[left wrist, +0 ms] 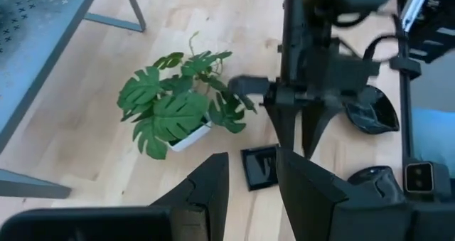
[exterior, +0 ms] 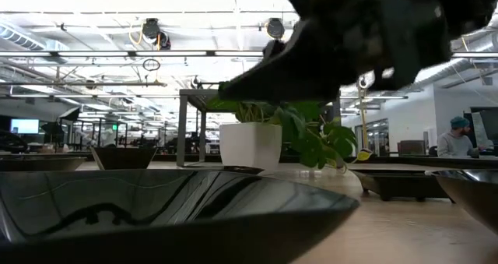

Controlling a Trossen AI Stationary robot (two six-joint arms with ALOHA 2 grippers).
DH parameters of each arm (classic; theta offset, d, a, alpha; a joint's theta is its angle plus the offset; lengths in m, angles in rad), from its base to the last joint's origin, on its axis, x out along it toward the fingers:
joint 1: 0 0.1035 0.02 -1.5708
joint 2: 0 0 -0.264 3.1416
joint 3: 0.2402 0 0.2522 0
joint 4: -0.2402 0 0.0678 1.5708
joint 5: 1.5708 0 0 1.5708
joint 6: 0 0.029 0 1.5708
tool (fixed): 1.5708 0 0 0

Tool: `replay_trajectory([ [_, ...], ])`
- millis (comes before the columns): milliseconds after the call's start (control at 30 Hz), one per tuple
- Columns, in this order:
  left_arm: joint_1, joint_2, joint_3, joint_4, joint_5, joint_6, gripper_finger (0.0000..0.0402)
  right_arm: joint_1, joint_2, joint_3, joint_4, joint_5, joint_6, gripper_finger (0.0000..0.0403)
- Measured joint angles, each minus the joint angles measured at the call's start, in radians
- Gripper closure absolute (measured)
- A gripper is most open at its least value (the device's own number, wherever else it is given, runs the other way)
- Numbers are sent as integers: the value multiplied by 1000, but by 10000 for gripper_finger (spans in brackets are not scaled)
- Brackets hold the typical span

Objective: Pick & Place Mini shaped plates
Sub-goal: Stack the square black bowl on top of the other square black bowls on the shelf

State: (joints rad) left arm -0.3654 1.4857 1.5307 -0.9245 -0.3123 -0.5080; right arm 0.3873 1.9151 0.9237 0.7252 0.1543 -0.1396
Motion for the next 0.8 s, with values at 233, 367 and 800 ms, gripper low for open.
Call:
replay_trajectory([
  [233,-51,60,1,1,-3,104,279,40,-231,0,-273,1,73,266],
  [367,-77,122,1,2,-2,182,279,60,-371,-15,-463,3,158,274],
  [800,-62,349,0,11,34,377,279,107,-758,-351,-451,188,325,258],
])
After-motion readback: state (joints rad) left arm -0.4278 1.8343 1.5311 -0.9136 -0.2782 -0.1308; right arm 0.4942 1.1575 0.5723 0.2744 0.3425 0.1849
